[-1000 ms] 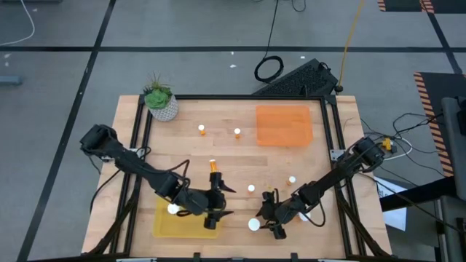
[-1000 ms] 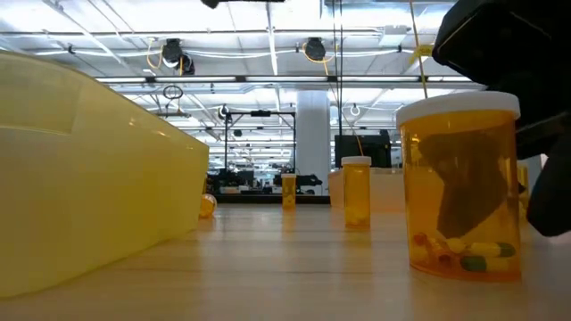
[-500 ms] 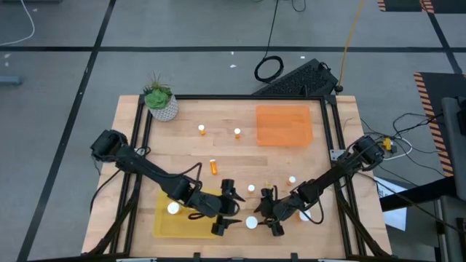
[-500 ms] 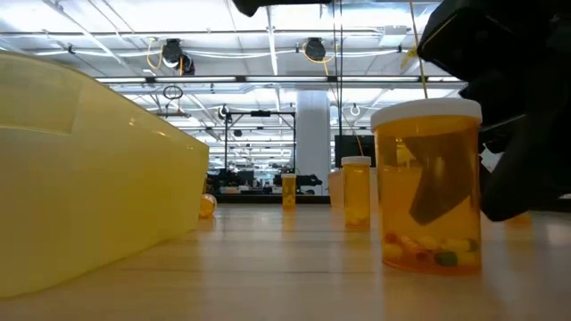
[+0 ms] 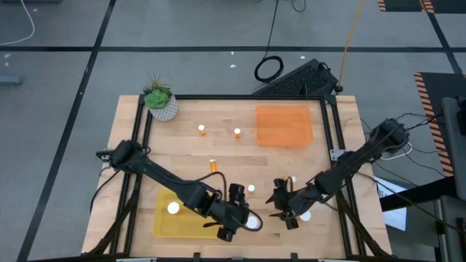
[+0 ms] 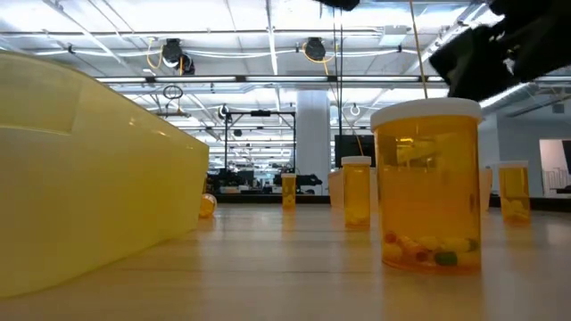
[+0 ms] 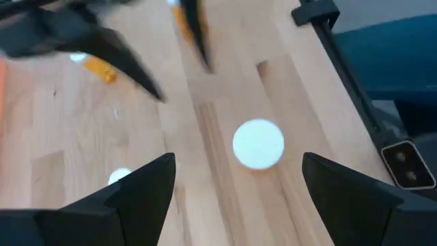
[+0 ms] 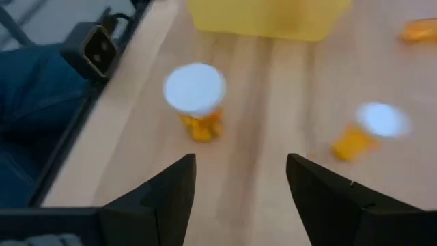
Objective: Pick and place medicine bottles into bin by pill shape (circle, oval)
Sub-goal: Put the large pill bottle into the yellow bin
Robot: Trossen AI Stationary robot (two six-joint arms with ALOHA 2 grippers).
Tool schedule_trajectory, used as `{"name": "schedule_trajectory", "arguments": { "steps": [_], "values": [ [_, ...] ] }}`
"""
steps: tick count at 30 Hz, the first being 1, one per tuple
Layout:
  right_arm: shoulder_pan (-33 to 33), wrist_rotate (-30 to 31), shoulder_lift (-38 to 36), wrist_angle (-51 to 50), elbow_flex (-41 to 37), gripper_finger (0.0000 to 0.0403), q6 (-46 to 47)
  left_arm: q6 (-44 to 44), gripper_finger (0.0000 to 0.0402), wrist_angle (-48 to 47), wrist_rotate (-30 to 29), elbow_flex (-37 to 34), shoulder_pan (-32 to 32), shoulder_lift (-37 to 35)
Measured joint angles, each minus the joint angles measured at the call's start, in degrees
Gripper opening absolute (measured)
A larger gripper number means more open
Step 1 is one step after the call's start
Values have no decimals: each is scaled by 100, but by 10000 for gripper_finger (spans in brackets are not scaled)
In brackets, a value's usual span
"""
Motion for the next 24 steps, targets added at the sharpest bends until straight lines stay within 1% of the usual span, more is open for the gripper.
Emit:
{"name": "schedule_trajectory", "arguments": {
  "steps": [4, 8, 11, 17, 20, 24],
  "values": [
    [49, 358, -701, -773, -2, 221, 3, 60, 324, -686, 56, 605, 0, 292],
    [61, 807, -1350, -1351, -2, 221, 9, 208, 324, -948, 324, 1071, 19, 638],
    [46, 898, -1743, -1578, -2, 221, -73, 276, 324, -1040, 448, 1278, 54, 885],
    [-118, 945, -2421, -1790, -2, 221, -825, 307, 324, -901, 679, 1405, 180, 1140],
    [-236, 1169, -2722, -1899, -2, 221, -1121, 361, 324, -916, 752, 1353, 192, 1220],
    [-391, 1320, -3054, -2051, -2, 221, -1274, 517, 324, -868, 730, 1345, 150, 1274]
  ]
}}
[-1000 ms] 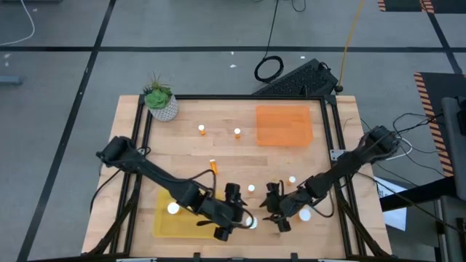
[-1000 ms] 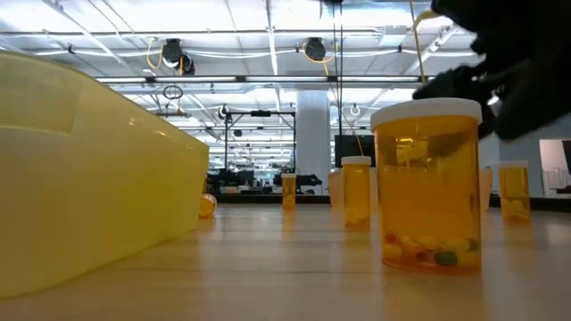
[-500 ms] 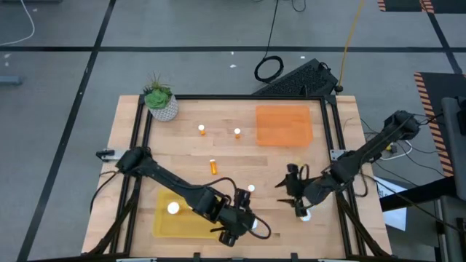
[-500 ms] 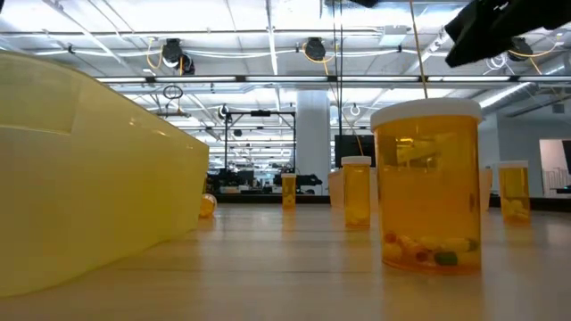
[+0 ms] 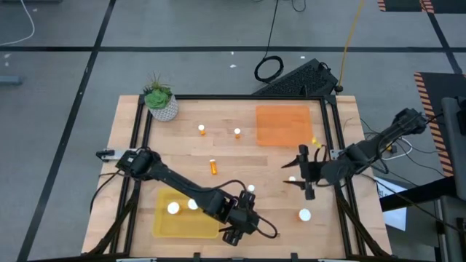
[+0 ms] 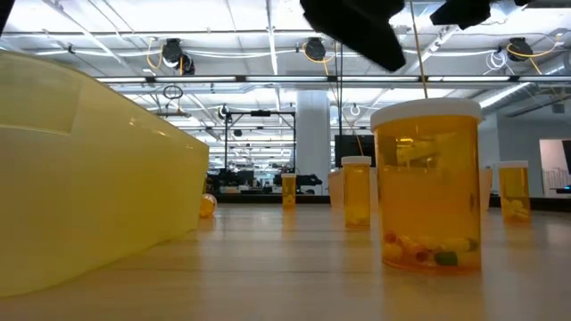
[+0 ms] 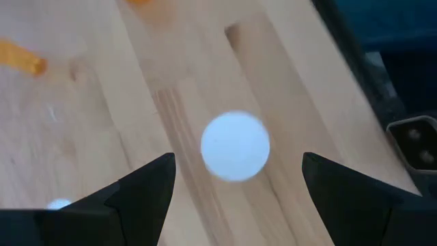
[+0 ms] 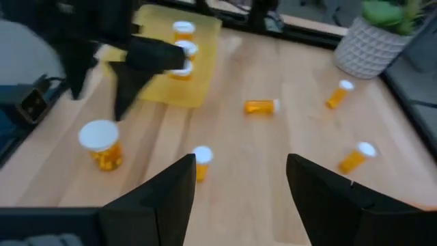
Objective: Pick and place medicine bottles into bin by pill shape (circle, oval)
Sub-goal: Put the large pill bottle into the yellow bin
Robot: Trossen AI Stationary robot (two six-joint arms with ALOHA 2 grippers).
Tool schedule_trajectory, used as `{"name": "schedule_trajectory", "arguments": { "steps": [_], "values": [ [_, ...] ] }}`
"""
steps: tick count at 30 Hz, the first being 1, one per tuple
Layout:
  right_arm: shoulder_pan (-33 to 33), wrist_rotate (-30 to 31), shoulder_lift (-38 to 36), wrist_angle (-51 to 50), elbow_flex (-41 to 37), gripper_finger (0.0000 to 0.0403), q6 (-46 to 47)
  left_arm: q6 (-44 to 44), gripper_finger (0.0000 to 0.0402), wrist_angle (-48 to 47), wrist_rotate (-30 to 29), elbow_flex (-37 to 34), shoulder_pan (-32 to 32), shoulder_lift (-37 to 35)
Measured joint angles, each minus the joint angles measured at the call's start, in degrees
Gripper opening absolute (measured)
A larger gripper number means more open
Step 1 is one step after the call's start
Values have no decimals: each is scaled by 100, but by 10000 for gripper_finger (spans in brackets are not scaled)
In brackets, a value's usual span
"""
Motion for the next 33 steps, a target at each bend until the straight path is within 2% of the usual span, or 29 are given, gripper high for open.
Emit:
{"name": "schedule_trajectory", "arguments": {
  "steps": [10, 17, 29, 33],
  "values": [
    [-15, 35, -146, -349, -2, 221, 350, 113, 324, 336, -196, -3, -21, 317],
    [-15, 31, -143, -346, -4, 221, 342, 88, 324, 207, -443, 0, -49, 381],
    [-13, 27, -141, -331, -4, 221, 350, 0, 324, 348, -321, -4, -25, 669],
    [-13, 27, -141, -331, -4, 221, 350, -42, 306, 396, -323, -4, -23, 658]
  ]
}}
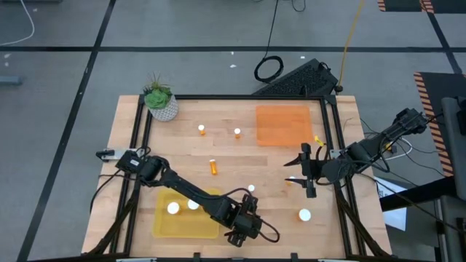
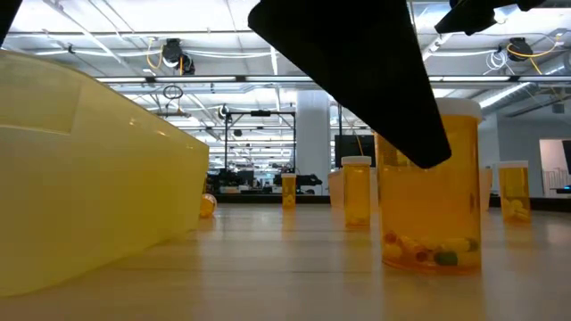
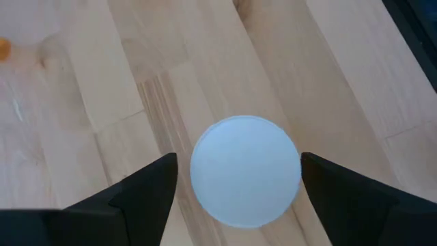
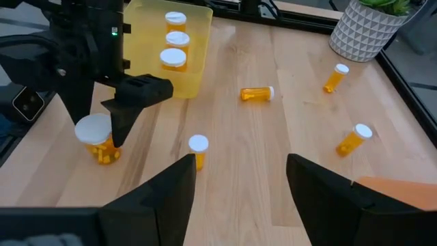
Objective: Pick and place medicine bottles into bin by pill shape (circle, oval)
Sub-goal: Put the large pill bottle into the yellow bin
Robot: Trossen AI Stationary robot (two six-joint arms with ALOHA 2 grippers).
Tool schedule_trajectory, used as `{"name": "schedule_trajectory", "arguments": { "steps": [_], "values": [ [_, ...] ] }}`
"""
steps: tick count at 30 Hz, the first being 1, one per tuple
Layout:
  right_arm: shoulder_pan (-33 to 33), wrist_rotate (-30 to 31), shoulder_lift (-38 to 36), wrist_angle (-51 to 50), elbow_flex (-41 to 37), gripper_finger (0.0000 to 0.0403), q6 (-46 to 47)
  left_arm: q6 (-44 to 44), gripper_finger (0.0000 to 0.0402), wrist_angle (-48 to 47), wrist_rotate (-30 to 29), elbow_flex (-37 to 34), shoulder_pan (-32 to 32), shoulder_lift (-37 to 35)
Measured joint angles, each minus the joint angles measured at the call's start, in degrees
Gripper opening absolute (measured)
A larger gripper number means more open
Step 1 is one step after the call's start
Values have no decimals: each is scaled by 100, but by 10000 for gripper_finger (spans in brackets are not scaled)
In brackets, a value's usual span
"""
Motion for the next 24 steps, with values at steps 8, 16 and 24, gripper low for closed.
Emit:
{"name": "schedule_trajectory", "arguments": {
  "steps": [8, 16, 24],
  "values": [
    [0, -1, 0, -1, 0, 221, 1, -90, 235, -10, 28, 0, 2, -5],
    [0, -2, 0, -1, -2, 221, 4, -226, 220, -34, 87, 0, 2, -39],
    [0, -2, -2, 39, -46, 221, 5, -551, 219, -338, 91, 14, 3, -99]
  ]
}}
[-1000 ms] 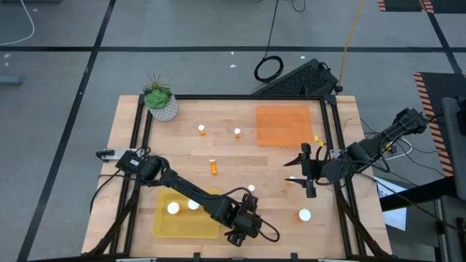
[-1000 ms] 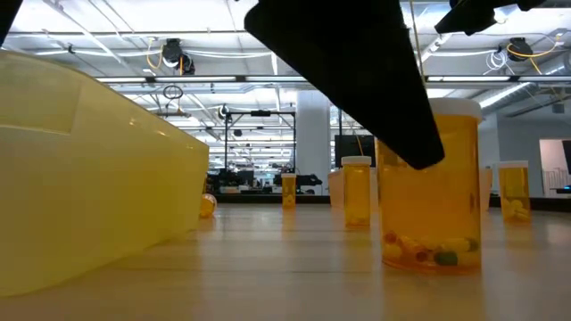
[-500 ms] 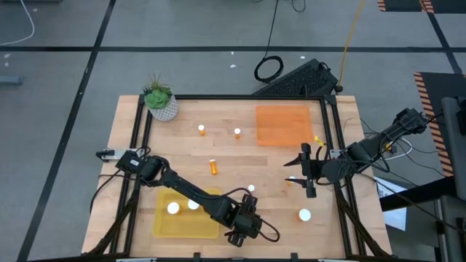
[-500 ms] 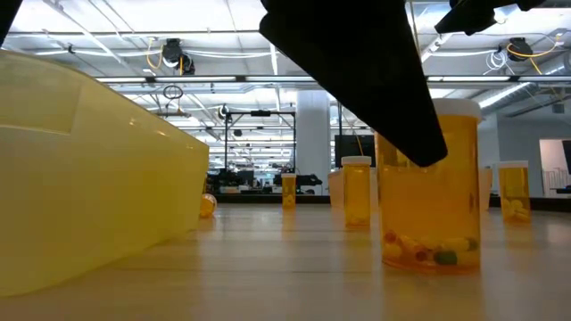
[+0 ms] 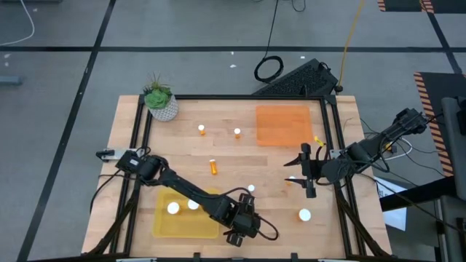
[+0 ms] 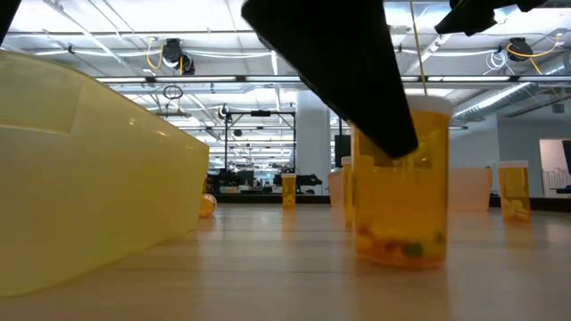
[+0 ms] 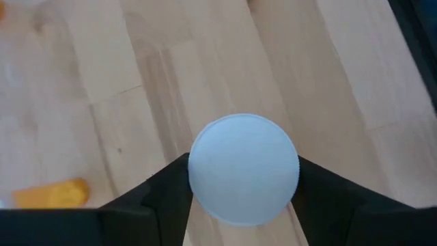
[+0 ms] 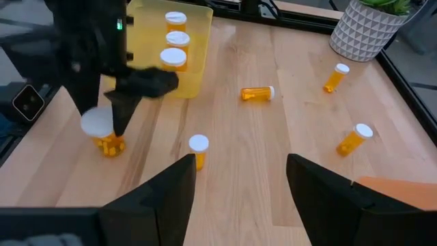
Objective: Pick and place medicine bottles into bin by pill shape (circle, oval)
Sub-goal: Put the large pill bottle into the yellow bin
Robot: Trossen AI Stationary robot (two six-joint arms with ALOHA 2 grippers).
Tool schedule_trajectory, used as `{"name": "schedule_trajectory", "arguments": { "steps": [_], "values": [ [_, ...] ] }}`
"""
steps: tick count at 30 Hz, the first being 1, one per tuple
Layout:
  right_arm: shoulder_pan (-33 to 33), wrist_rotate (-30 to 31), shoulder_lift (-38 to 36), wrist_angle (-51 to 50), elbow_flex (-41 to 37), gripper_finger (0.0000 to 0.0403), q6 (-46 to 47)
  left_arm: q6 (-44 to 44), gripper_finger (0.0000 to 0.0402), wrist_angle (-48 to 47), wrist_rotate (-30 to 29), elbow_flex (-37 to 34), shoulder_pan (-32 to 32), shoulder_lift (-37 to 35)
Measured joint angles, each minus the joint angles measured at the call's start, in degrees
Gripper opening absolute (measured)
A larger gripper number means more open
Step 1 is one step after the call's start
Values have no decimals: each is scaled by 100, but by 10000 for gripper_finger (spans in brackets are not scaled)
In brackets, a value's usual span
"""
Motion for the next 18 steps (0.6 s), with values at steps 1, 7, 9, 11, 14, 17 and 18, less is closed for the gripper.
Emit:
{"name": "schedule_trajectory", "arguments": {
  "steps": [1, 7, 9, 11, 14, 17, 18],
  "values": [
    [0, 0, 0, 14, -46, 221, -1, -53, 216, 1, -2, 4, 9, -33],
    [0, -2, 0, -7, -285, 221, 84, -279, 217, -178, -148, 10, 14, -354],
    [0, -2, 0, 22, -295, 221, 84, -289, 221, -183, -197, 10, 14, -457],
    [-2, -2, -4, 69, -298, 221, 84, -299, 221, -330, -269, 10, 14, -608],
    [-2, -2, -2, 135, -298, 221, 52, -417, 217, -452, -339, 10, 10, -838],
    [-2, -2, -2, 219, -298, 221, -6, -633, 212, -693, -450, 10, -4, -1037],
    [-2, -2, -2, 215, -298, 221, -35, -722, 212, -808, -482, 10, -16, -1101]
  ]
}}
